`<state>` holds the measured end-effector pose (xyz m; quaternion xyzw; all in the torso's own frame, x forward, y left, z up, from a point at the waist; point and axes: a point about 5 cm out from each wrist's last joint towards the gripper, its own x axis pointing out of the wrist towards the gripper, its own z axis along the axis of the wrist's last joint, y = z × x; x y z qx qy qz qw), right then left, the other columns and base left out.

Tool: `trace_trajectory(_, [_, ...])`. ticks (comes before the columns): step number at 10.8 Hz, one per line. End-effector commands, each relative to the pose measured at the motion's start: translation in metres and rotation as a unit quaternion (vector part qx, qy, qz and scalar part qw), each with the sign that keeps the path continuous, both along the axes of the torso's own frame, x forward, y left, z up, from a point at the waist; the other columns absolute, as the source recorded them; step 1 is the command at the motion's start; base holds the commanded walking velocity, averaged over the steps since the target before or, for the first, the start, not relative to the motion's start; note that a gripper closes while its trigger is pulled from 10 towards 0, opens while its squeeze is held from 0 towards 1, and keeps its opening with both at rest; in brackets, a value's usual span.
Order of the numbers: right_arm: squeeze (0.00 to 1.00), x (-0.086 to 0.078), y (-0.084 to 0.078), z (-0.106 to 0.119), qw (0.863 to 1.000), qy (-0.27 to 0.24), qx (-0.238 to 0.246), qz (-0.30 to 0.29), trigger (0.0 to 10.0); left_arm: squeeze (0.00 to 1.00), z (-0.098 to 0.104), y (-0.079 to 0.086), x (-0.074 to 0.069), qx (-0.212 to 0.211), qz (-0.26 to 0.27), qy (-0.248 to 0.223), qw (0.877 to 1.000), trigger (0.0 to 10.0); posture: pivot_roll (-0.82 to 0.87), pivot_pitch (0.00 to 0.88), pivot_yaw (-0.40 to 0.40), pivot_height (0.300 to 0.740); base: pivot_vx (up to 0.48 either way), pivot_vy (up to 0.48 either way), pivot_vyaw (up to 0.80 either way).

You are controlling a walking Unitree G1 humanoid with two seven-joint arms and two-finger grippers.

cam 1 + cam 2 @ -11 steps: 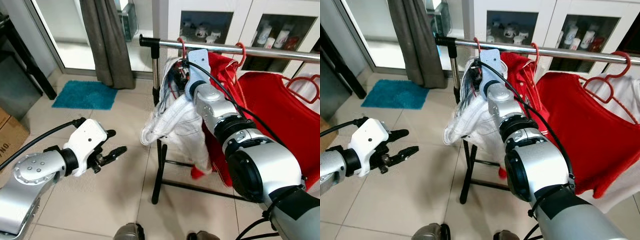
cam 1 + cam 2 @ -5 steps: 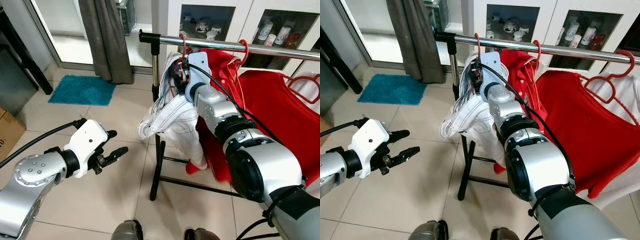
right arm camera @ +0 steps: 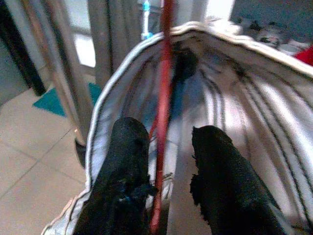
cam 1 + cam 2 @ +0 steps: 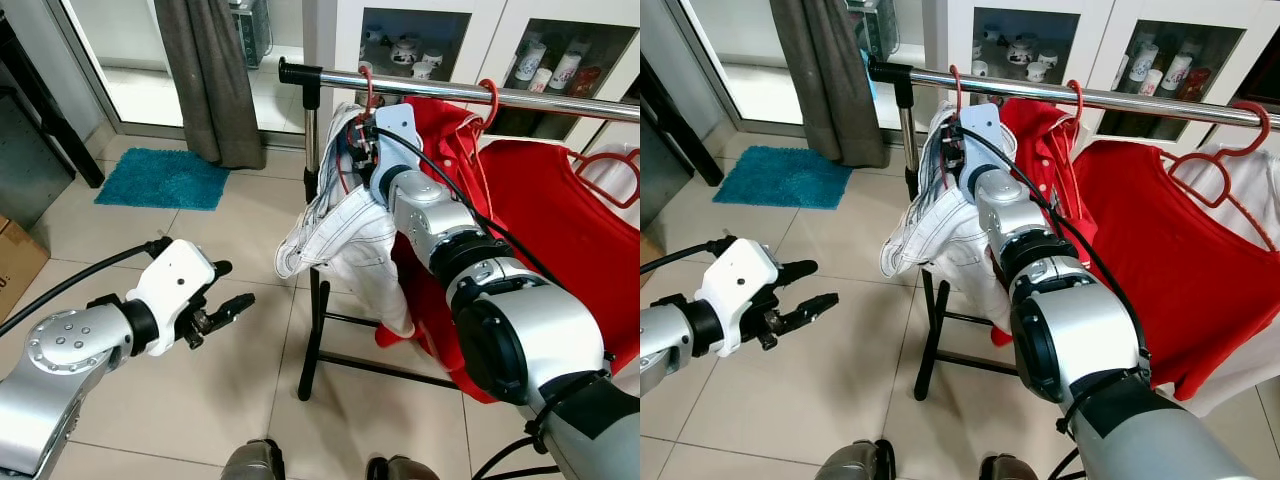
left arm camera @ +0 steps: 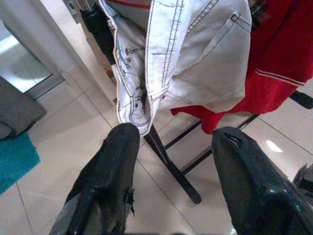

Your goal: Hang hanger

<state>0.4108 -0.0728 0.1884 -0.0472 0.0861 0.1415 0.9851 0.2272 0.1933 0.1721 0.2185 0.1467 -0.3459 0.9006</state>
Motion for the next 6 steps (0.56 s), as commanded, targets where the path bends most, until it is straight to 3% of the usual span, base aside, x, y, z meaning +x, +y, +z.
trace_trajectory(1, [0.0,-0.0033,0.0049,-0.0096,0.999,0.024,-0.016,0.016,0.0,0.0,-0.0016,0.001,-0.0019,0.013,0.002,-0.001,1.0,10.0,0.11,0.102,0.006,0.74,0.0,0.0,0.0])
trace_trajectory(6, [0.0,-0.0033,0.0079,-0.0085,0.999,0.035,-0.01,0.018,0.0,0.0,-0.0032,0.0019,0.0008,0.018,0.005,-0.005,1.0,10.0,0.1,0.058,-0.001,0.74,0.0,0.0,0.0])
